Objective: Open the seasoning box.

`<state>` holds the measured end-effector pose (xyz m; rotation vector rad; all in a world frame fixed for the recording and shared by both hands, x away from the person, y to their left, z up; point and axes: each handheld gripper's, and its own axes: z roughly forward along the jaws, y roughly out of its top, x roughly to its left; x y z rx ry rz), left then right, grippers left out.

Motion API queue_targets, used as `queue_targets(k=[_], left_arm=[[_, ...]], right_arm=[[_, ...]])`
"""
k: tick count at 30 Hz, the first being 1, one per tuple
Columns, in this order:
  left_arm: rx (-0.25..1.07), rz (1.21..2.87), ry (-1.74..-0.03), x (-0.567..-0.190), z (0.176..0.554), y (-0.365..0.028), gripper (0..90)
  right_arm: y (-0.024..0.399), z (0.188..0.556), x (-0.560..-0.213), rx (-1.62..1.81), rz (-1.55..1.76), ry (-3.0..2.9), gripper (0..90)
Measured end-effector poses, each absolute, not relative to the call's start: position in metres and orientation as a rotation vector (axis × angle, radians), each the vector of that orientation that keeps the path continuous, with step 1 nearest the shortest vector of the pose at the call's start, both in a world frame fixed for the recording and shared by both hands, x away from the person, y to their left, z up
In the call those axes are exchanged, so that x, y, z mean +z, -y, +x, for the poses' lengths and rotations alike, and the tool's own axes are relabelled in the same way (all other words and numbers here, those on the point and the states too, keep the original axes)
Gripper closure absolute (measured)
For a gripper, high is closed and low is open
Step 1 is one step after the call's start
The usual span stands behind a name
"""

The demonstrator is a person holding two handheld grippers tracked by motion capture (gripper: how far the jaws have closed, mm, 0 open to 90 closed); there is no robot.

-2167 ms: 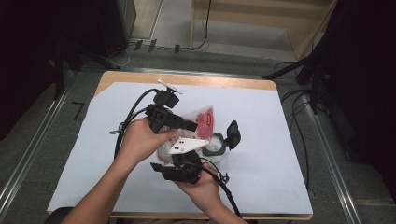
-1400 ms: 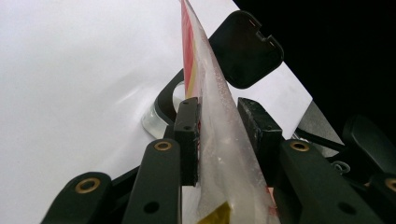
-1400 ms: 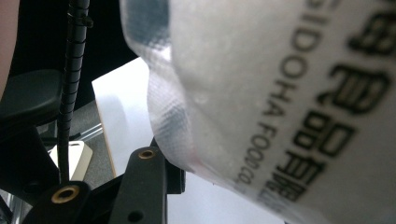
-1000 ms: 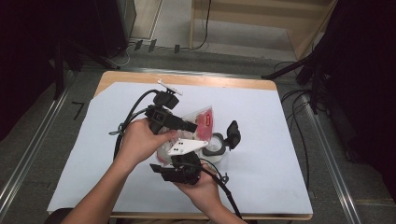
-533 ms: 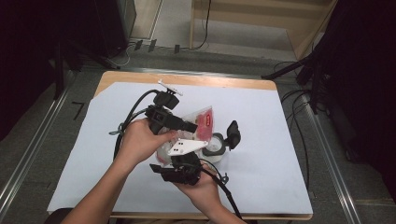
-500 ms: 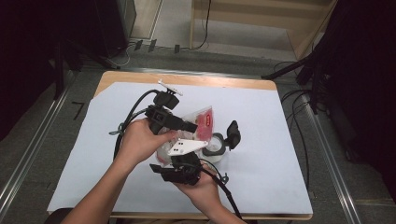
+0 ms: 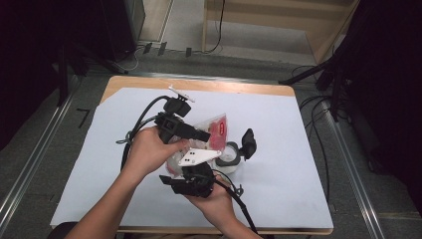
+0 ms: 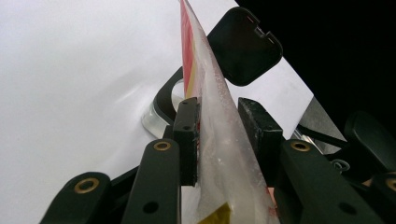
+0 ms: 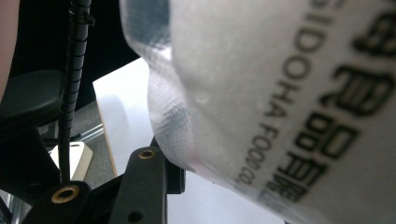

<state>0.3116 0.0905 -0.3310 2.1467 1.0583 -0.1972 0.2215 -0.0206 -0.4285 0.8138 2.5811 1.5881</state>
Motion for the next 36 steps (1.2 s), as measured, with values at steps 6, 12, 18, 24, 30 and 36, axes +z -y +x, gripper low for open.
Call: queue_targets(k=[6, 12, 18, 24, 30, 36], left_arm=[[-0.197, 2.146, -1.062, -0.3309, 0.3113, -0.0902, 70.4], [-0.198, 2.142, -1.063, -0.3309, 0.3109, -0.0898, 70.4], [-0.195, 2.157, -1.057, -0.3304, 0.31, -0.0905, 70.4], [-0.189, 2.159, -1.06, -0.332, 0.3089, -0.0922, 71.0], [-0.191, 2.158, -1.057, -0.3314, 0.3088, -0.0924, 70.9], [-0.194, 2.158, -1.048, -0.3307, 0.3085, -0.0921, 70.6]], right_arm=[[0.0205, 0.2212, -0.4285, 1.591, 0.815, -2.582, 63.7], [0.0204, 0.221, -0.4285, 1.591, 0.815, -2.582, 63.7], [0.02, 0.2207, -0.4288, 1.591, 0.811, -2.582, 63.7], [0.0178, 0.2191, -0.4311, 1.575, 0.803, -2.586, 63.8], [0.0179, 0.219, -0.4306, 1.577, 0.806, -2.583, 63.8], [0.0185, 0.219, -0.4295, 1.583, 0.803, -2.58, 63.8]])
